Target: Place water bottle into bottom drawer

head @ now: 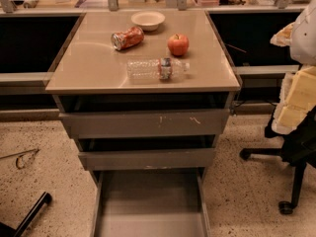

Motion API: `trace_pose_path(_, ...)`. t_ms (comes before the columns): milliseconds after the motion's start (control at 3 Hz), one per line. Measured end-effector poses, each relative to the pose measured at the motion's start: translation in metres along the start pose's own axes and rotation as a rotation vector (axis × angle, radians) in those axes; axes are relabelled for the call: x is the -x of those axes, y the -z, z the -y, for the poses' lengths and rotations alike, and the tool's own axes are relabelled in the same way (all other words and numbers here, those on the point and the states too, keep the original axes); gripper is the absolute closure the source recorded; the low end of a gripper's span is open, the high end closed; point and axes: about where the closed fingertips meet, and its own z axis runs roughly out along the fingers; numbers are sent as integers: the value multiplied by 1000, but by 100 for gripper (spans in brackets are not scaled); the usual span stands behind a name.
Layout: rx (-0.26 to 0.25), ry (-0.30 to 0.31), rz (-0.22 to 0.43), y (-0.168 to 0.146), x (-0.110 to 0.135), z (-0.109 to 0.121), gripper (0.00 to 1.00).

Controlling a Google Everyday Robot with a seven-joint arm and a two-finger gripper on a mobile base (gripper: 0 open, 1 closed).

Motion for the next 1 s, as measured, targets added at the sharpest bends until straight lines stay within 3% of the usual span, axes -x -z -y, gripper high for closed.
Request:
trace_pose_path(667, -7, 15, 11, -2, 6, 1, 0)
trace_pose_path(1000, 20, 127, 111, -36, 60, 5, 0)
